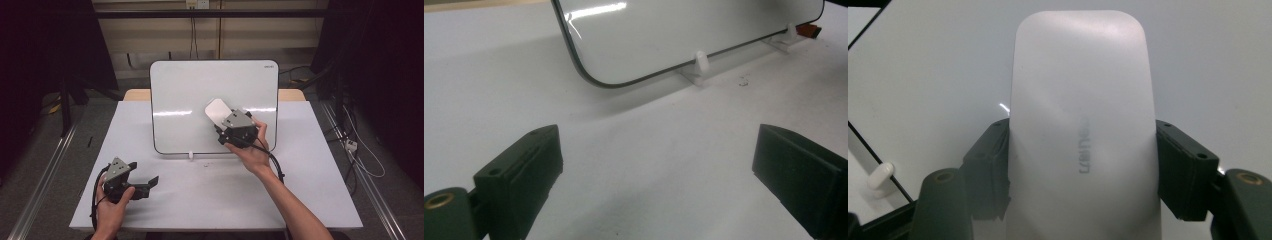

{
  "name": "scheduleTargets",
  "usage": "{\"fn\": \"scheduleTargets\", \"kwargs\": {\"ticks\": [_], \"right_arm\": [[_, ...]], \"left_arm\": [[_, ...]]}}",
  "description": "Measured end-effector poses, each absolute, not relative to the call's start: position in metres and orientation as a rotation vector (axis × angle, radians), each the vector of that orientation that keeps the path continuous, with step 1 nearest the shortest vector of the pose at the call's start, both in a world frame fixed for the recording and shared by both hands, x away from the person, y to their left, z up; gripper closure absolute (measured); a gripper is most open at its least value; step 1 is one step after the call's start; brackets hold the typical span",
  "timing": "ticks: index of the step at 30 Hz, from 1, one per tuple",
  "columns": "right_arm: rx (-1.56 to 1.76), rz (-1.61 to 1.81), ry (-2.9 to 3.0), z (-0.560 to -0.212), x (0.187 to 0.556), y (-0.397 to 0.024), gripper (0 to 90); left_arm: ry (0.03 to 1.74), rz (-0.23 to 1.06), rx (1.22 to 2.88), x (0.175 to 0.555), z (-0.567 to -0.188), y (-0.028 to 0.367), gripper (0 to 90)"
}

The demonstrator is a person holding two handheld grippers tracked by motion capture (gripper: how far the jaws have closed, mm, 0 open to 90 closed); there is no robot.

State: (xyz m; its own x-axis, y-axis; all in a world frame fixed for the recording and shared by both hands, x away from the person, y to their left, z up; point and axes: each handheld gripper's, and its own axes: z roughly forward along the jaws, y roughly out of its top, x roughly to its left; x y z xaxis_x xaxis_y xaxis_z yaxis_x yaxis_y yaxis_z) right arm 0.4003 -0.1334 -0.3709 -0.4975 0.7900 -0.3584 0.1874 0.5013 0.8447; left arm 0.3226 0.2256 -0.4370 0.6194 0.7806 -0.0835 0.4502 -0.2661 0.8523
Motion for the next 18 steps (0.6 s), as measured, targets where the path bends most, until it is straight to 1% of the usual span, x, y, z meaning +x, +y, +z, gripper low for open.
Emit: {"fn": "scheduleTargets", "kwargs": {"ticks": [2,18], "right_arm": [[0.792,0.968,1.975,-0.372,0.397,-0.138,32.0],[0.868,0.945,1.954,-0.381,0.377,-0.181,32.0]], "left_arm": [[0.976,0.467,1.915,0.323,-0.437,0.225,5.8],[0.989,0.486,1.894,0.322,-0.434,0.227,5.8]]}}
